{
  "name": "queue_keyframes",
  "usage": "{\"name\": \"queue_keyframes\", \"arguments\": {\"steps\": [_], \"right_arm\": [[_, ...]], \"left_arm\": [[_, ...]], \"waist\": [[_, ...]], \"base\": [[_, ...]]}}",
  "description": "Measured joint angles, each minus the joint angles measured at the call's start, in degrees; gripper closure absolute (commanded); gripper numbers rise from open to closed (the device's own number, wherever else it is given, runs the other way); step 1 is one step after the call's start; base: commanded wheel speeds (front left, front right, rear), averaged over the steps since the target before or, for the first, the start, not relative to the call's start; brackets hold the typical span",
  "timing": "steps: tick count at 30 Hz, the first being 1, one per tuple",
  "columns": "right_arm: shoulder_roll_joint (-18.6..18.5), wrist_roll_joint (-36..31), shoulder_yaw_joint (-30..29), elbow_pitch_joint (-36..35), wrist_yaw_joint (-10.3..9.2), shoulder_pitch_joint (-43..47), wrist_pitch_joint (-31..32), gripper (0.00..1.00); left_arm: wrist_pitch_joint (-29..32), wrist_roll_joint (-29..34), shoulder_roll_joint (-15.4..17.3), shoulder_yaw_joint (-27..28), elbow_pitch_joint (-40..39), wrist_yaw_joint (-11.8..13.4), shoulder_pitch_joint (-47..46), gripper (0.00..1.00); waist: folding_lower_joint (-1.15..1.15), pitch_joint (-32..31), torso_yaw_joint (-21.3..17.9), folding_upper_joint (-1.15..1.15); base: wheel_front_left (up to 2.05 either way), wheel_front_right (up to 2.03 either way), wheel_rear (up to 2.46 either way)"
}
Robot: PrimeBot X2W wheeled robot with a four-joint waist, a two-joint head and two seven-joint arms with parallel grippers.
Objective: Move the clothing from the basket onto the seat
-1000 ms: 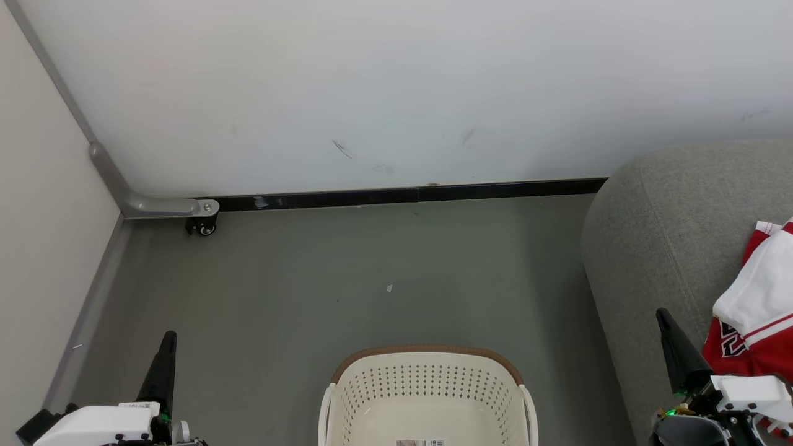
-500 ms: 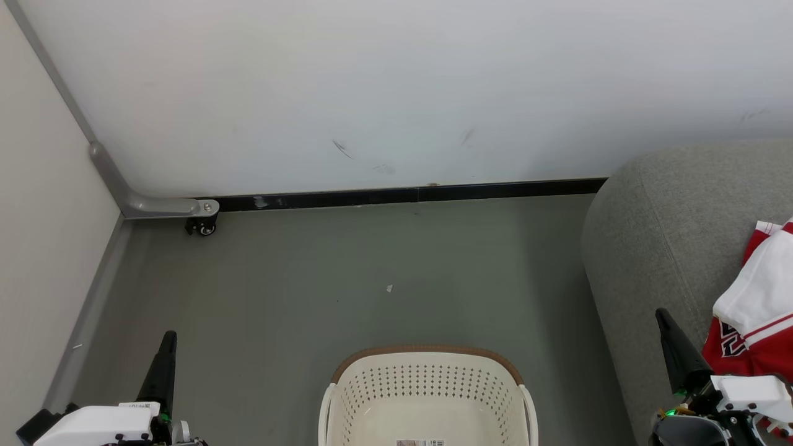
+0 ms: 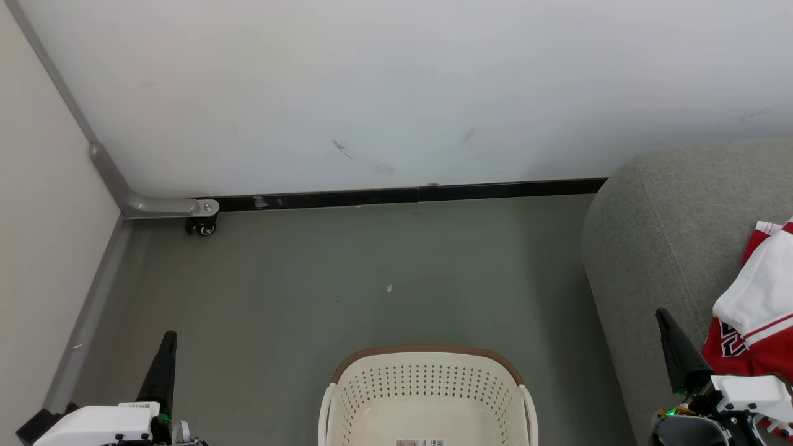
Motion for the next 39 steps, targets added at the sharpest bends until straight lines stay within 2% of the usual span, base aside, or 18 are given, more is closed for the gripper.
{"name": "queue_keyframes", "arguments": {"steps": [39], "right_arm": [[0.15,-0.09,-0.21,0.01,0.0,0.0,0.25,1.0]], "left_arm": [[0.0,0.0,0.0,0.01,-0.02,0.0,0.0,1.0]], "waist": [[-0.01,0.0,0.0,0.0]], "base": [[0.0,0.0,0.0]]}}
